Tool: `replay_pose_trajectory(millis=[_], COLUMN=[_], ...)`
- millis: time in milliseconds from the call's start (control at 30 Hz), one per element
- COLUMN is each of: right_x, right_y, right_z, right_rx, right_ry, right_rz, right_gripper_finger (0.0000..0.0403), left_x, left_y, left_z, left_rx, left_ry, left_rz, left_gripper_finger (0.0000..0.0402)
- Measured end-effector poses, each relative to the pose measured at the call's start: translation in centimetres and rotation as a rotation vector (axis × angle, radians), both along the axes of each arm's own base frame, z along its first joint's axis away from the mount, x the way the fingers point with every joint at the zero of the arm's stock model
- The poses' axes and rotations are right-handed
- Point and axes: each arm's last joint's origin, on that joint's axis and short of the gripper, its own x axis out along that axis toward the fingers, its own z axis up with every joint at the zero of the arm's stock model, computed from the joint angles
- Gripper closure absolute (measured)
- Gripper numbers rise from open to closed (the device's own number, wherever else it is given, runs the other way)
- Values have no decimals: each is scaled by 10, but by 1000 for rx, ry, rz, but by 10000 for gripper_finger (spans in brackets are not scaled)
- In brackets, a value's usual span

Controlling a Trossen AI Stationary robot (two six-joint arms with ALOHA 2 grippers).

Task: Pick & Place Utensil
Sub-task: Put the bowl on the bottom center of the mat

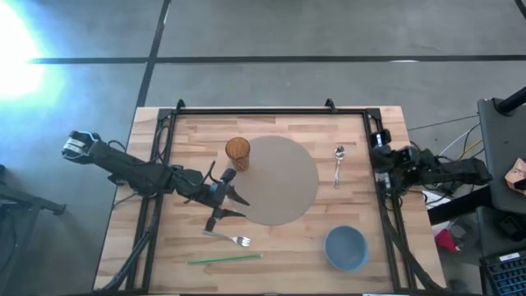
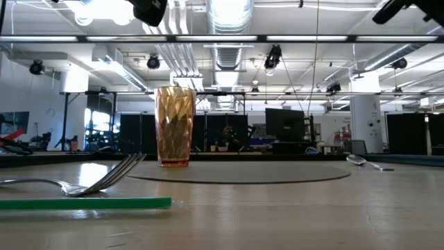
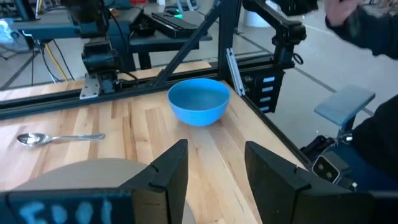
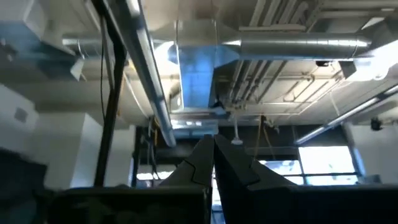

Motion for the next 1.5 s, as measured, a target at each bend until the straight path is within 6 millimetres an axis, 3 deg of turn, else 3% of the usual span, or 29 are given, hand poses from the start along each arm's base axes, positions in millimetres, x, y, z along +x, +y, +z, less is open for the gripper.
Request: replay_pose_trajectory(millis=[133,367,600,933,1167,1333,1500], right_x=[2,0,-6,14,43,68,89], right_y=[0,-3,-3,0,8,19,37], right_z=[26,61,98,130,136,123,110], right_rx=[52,133,267,317,293,250,201], right_ry=[92,542,692,1065,1437,1669,1788], right_rz=[52,-10,50,69,109,115,260], right_gripper_finger=[393,356,303,247,243,242,252], left_x=[0,-1,-1,-1,-1,-1,-2], left_y=[0,0,0,0,0,0,1], left_z=[0,-6,-7,-7,-7,-8,-8], left_rx=[3,-26,-27,-24,-32,-30,-29], left_ry=[-1,32,36,35,38,51,54], left_rz=[0,8,9,8,10,11,11], left_gripper_finger=[250,250,250,250,250,250,250])
